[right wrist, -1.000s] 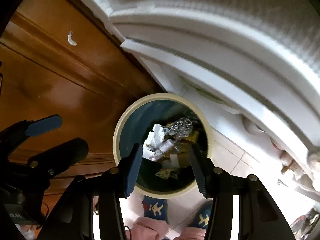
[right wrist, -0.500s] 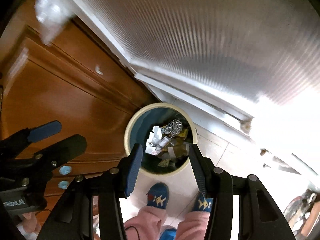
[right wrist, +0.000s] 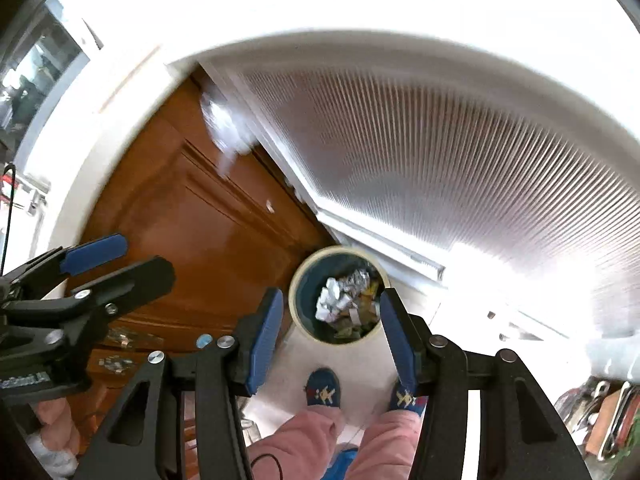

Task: Collect trash

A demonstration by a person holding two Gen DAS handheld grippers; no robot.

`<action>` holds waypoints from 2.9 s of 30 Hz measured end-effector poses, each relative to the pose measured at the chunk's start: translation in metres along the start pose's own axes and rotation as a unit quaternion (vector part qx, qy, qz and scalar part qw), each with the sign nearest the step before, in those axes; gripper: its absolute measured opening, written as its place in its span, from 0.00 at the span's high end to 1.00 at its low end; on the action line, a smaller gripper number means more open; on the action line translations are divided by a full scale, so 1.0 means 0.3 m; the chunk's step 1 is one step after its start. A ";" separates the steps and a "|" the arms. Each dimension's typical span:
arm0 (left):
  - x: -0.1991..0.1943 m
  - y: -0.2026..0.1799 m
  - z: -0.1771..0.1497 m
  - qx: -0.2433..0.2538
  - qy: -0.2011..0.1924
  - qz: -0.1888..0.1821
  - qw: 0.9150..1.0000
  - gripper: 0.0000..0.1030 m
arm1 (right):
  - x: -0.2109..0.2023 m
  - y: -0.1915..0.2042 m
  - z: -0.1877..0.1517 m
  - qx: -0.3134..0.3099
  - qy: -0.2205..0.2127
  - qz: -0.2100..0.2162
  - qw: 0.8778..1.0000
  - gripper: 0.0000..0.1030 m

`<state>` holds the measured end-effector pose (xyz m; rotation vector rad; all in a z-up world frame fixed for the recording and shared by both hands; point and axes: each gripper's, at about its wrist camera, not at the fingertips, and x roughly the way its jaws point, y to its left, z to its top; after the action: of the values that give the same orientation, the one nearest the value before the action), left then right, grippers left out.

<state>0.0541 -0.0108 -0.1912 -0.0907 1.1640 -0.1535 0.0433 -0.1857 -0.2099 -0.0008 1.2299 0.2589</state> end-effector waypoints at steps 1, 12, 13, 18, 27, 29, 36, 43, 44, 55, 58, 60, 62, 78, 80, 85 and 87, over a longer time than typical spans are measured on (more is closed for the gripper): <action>-0.030 -0.005 0.013 0.003 -0.007 0.002 1.000 0.22 | -0.028 0.012 0.010 -0.003 -0.006 0.000 1.000 0.50; -0.391 -0.054 0.193 0.023 -0.089 0.029 0.995 0.22 | -0.433 0.114 0.182 0.006 -0.091 0.001 0.996 0.50; -0.417 -0.057 0.204 0.023 -0.095 0.031 0.995 0.22 | -0.463 0.118 0.191 0.009 -0.097 0.000 0.995 0.50; -0.563 -0.065 0.241 0.017 -0.128 0.035 0.991 0.22 | -0.650 0.169 0.250 0.014 -0.134 0.003 0.991 0.50; -0.749 -0.062 0.270 0.007 -0.181 0.050 0.982 0.22 | -0.901 0.275 0.286 -0.013 -0.198 -0.007 0.980 0.41; -0.770 -0.061 0.277 0.005 -0.186 0.054 0.981 0.22 | -0.934 0.289 0.292 -0.017 -0.205 -0.009 0.979 0.41; -0.783 -0.043 0.290 -0.004 -0.191 0.058 0.980 0.22 | -0.952 0.328 0.312 -0.022 -0.216 -0.012 0.976 0.41; -0.774 -0.039 0.287 -0.002 -0.192 0.062 0.979 0.24 | -0.919 0.328 0.317 -0.023 -0.216 -0.019 0.976 0.41; -0.774 -0.040 0.287 -0.001 -0.194 0.063 0.979 0.24 | -0.918 0.329 0.315 -0.023 -0.217 -0.022 0.976 0.41; -0.781 -0.050 0.269 -0.001 -0.198 0.067 0.978 0.24 | -0.920 0.328 0.287 -0.019 -0.219 -0.034 0.975 0.41; -0.778 -0.056 0.258 -0.002 -0.195 0.070 0.978 0.24 | -0.920 0.329 0.279 -0.019 -0.218 -0.036 0.975 0.41; -0.775 -0.058 0.253 -0.002 -0.192 0.071 0.979 0.24 | -0.920 0.328 0.278 -0.019 -0.215 -0.036 0.976 0.41; -0.771 -0.058 0.250 -0.002 -0.189 0.071 0.979 0.25 | -0.918 0.326 0.277 -0.019 -0.212 -0.037 0.976 0.41; -0.763 -0.065 0.253 0.002 -0.182 0.071 0.981 0.27 | -0.908 0.314 0.277 -0.023 -0.209 -0.037 0.977 0.41; -0.764 -0.067 0.255 0.002 -0.182 0.072 0.981 0.27 | -0.909 0.317 0.277 -0.022 -0.209 -0.037 0.977 0.41; -0.761 -0.066 0.254 0.001 -0.181 0.073 0.981 0.27 | -0.908 0.317 0.278 -0.023 -0.208 -0.037 0.977 0.41; -0.756 -0.067 0.256 -0.001 -0.180 0.074 0.981 0.27 | -0.907 0.318 0.277 -0.023 -0.208 -0.038 0.977 0.41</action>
<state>0.0353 0.0068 0.0477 -0.0314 0.8058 -0.0030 0.0178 -0.1347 0.0848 -0.0317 0.8053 0.2083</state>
